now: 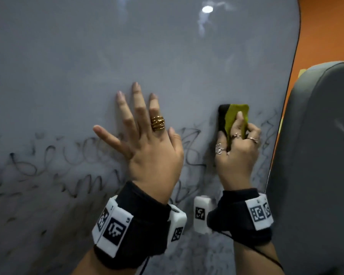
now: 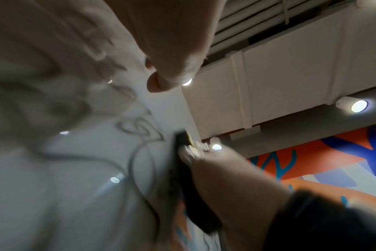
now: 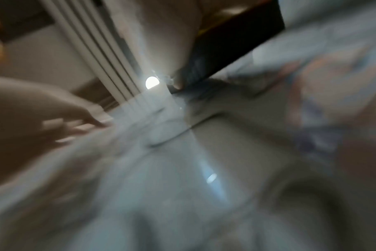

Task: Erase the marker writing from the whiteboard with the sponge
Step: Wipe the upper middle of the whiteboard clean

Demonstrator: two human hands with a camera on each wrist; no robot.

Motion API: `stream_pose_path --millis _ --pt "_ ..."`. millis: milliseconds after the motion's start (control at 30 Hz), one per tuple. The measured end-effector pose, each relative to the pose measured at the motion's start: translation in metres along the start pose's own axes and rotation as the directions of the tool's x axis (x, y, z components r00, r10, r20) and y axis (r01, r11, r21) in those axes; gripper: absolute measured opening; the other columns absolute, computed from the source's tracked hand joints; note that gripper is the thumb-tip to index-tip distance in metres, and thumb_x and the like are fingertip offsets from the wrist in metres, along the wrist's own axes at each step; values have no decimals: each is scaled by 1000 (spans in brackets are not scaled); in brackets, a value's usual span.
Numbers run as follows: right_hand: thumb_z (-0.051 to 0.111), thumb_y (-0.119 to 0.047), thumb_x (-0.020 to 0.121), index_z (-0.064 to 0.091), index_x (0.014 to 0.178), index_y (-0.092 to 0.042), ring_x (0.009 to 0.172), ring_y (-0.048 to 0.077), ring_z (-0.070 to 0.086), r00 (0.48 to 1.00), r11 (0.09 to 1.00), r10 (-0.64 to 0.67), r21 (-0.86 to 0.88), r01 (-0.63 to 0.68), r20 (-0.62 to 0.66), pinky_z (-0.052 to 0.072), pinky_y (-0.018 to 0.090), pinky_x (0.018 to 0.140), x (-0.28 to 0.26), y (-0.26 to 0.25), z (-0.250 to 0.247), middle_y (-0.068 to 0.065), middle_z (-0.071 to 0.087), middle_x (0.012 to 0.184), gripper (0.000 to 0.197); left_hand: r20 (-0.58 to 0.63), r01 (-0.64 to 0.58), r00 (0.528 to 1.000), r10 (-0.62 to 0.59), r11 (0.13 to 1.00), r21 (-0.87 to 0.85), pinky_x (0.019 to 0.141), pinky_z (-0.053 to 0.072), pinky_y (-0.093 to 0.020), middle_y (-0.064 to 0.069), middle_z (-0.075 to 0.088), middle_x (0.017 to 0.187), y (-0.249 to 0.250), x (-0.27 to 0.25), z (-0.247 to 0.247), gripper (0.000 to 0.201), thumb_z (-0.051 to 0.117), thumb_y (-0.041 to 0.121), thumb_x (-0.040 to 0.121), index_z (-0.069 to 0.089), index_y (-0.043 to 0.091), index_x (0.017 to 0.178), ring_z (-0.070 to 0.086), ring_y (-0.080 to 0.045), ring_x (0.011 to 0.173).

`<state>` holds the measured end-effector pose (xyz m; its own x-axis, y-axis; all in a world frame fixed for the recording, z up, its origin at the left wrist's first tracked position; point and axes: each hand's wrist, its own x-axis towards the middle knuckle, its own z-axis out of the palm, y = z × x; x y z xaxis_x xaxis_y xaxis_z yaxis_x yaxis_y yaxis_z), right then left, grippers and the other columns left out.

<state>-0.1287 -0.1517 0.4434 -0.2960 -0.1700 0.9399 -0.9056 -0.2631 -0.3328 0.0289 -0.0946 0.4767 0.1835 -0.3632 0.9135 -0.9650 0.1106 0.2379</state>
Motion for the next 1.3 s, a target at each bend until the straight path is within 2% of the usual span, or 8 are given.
stream_pose_path --millis 167,400,567,633,733,900,1133,1300 --pt "42 -39 84 37 140 -14 105 33 40 974 974 -216 -51 219 61 40 42 79 -10 -4 -4 17 38 126 62 20 -173 985 172 985 26 104 -16 -63 -8 24 156 42 0 15 62 43 27 81 40 22 143 18 -26 145" --pt "46 -37 86 49 132 -1 90 47 54 1000 999 -14 -35 13 -10 49 47 79 20 62 -3 32 52 107 59 64 -164 985 163 986 13 102 -20 -61 -6 17 158 46 2 26 69 42 26 77 36 20 145 10 -20 146" --pt "44 -40 86 36 140 -17 105 32 41 967 967 -254 6 254 22 39 41 81 -10 8 -1 15 38 125 60 62 -147 987 146 989 14 101 -21 -60 -4 20 157 47 -1 26 73 35 23 72 38 22 145 15 -19 146" --pt "44 -40 84 33 141 -21 106 31 40 954 954 -296 -40 298 44 43 41 79 -8 11 -3 12 36 127 60 63 -146 988 144 989 23 101 -21 -60 -3 19 158 46 -1 27 74 32 23 72 37 23 145 14 -19 146" --pt "45 -41 83 41 139 -17 100 38 50 981 979 -193 -58 194 21 47 44 77 13 51 -4 18 43 123 61 74 -154 986 151 987 37 101 -22 -60 -3 19 158 45 0 26 74 31 23 71 37 23 145 14 -19 146" --pt "39 -47 84 46 136 -5 102 47 50 982 981 190 51 -188 -21 43 47 89 35 109 -3 31 48 115 67 99 -114 990 104 988 107 101 -23 -60 -8 17 157 57 0 23 76 29 22 69 38 19 145 12 -24 146" --pt "46 -41 87 46 136 -7 103 31 45 994 991 -98 95 93 44 36 37 87 20 68 -6 26 49 117 60 83 -73 995 61 985 154 103 -15 -61 -14 10 158 68 -5 27 74 38 29 77 30 11 148 8 -32 146" --pt "51 -40 90 38 141 -7 117 38 44 971 971 207 100 -219 118 33 33 99 63 125 -20 27 39 126 62 121 -98 990 77 979 177 102 -17 -64 -13 4 159 65 -6 28 78 38 31 76 24 12 150 3 -31 146"
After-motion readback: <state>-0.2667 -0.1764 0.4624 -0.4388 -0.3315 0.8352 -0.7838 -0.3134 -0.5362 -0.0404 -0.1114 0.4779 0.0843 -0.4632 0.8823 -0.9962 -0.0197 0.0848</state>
